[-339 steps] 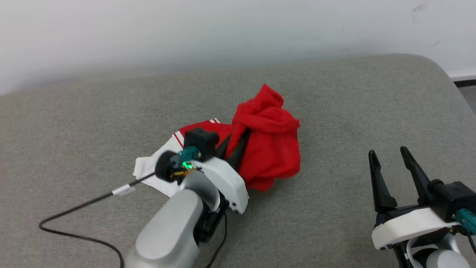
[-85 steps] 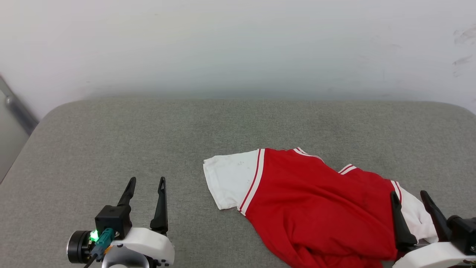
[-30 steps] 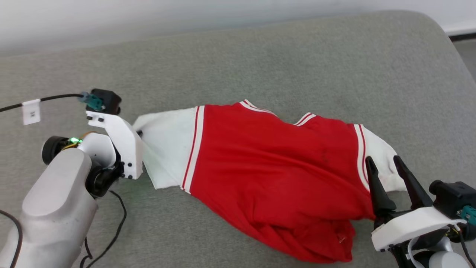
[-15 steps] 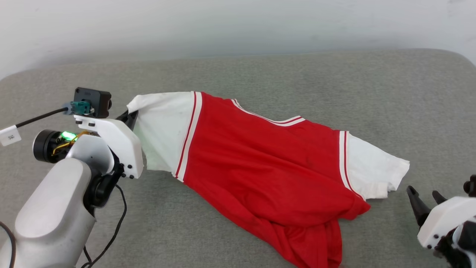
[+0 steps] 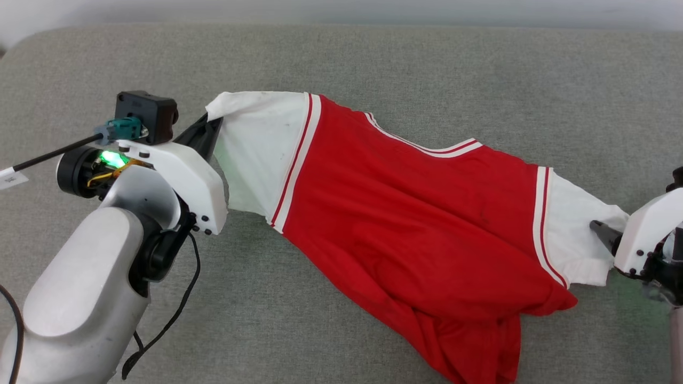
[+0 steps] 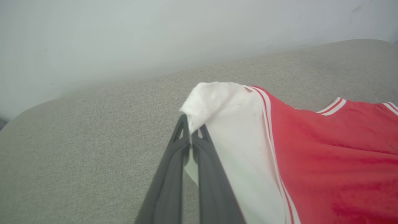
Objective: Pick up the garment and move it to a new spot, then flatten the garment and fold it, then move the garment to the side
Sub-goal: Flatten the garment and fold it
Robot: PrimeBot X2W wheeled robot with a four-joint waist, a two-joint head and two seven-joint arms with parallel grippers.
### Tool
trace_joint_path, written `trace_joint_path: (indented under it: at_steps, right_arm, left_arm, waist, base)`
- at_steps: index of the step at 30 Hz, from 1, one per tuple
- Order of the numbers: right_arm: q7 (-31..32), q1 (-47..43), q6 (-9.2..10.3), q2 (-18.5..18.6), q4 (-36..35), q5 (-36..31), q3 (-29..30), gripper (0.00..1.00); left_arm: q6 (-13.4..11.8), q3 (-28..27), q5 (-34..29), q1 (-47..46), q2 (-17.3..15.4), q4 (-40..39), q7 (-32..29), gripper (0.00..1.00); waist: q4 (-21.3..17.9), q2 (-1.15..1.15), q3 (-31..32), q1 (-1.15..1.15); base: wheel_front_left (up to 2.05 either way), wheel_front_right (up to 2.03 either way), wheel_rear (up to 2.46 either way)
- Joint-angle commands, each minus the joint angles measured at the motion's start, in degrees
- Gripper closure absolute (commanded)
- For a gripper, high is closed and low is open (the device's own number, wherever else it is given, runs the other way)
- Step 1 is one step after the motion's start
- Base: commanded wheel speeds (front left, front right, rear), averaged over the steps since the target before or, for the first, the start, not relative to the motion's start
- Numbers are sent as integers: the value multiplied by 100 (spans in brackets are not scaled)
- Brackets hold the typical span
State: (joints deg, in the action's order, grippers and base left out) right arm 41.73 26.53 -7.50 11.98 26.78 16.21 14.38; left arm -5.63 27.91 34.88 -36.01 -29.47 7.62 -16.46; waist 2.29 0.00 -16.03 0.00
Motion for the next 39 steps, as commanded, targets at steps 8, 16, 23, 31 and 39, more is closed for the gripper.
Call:
trace_joint_path:
  at_steps: [8,16,23,31,39]
  right_arm:
    - [494,141,1,-221,744,-159,-18,100]
    - [-190,666,2,112,153,-356,-365,100]
    - [-699,1296,2,232,-3,-547,-767,100]
    - [-1472,2629,2,245,346,-692,-1119,100]
    - [-2756,4305,3,250,775,-996,-1250,100]
  left_arm:
    - [47,7,46,-54,26,79,123,100]
    - [45,-64,124,-76,91,559,313,100]
    - [146,-142,125,-626,269,1424,578,100]
    - [366,-275,5,-1967,461,2656,1096,100]
    - [602,-482,-158,-3657,420,3620,1874,100]
  waist:
    - [69,0,-66,0]
    - [-117,0,339,0]
    - [-293,0,663,0]
    - [-483,0,487,0]
    - [-623,0,-224,0]
  base:
    - [0,0,0]
    - [0,0,0]
    - [0,0,0]
    - [0,0,0]
    - [0,0,0]
